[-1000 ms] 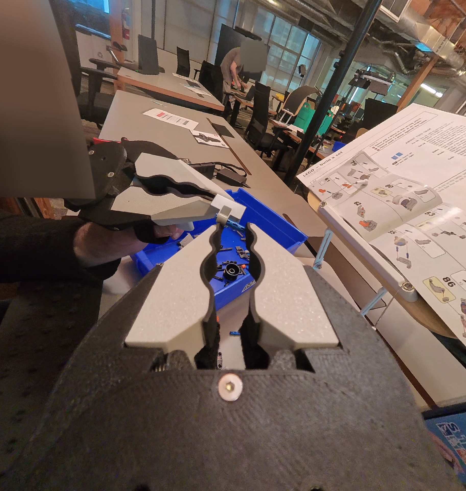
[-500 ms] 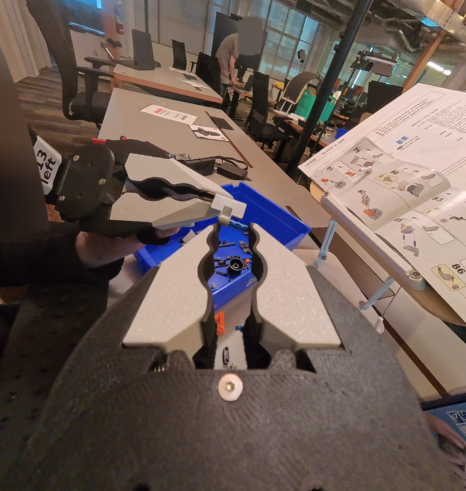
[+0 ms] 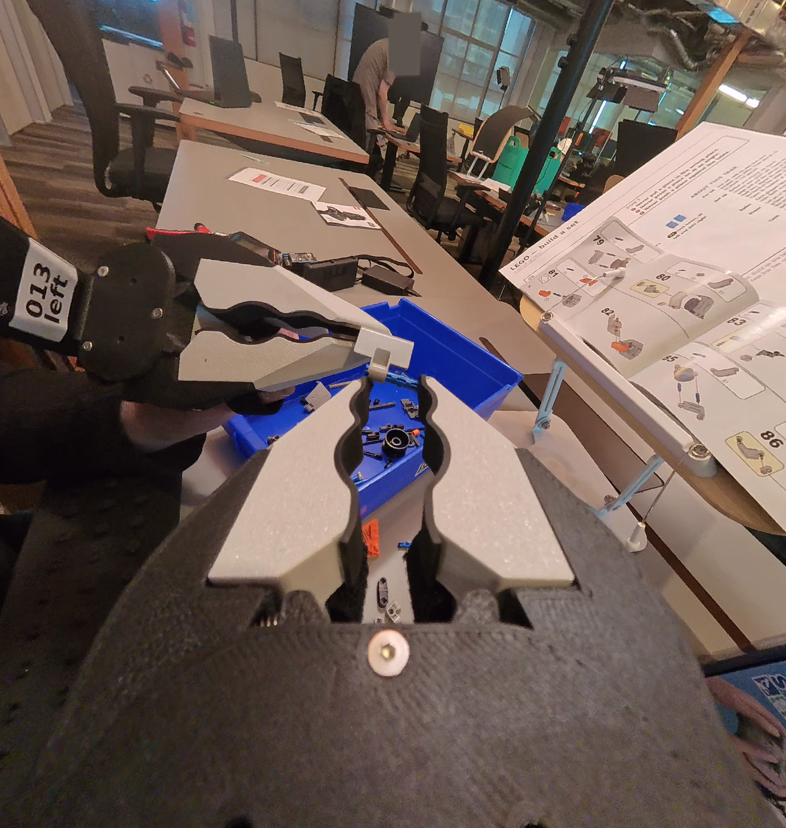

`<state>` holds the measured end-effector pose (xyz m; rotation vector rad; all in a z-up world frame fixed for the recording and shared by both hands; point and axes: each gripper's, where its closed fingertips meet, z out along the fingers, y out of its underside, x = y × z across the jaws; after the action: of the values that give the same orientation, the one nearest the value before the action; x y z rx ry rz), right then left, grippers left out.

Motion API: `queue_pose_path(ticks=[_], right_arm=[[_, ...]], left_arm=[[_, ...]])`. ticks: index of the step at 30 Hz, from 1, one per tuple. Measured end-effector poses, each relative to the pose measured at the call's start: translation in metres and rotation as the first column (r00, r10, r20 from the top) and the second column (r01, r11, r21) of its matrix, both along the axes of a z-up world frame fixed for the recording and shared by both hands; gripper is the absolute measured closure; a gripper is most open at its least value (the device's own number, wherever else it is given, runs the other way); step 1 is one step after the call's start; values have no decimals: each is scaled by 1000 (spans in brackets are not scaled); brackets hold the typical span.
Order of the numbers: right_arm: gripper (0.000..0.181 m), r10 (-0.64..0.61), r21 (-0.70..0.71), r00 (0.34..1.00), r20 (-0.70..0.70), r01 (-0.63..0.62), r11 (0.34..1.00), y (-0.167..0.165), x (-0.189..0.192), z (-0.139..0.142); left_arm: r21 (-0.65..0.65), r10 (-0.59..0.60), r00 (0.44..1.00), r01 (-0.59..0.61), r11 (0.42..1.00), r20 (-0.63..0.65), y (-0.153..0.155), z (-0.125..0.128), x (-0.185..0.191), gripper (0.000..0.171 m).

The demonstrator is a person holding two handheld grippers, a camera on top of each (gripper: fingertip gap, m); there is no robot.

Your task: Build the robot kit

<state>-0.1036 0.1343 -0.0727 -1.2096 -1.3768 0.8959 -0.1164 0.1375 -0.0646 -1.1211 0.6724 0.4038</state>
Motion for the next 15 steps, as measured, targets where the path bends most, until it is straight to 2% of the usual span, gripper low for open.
queue_pose_path(ticks=[9, 15], right_arm=[[163, -44, 15, 999, 17, 44, 999, 3, -1, -2], [163, -34, -7, 999, -4, 34, 999, 3, 0, 0]], left_arm=[[40, 104, 992, -102, 994, -69, 1, 1, 0, 171], [47, 115, 990, -111, 993, -76, 3, 0, -1, 171]])
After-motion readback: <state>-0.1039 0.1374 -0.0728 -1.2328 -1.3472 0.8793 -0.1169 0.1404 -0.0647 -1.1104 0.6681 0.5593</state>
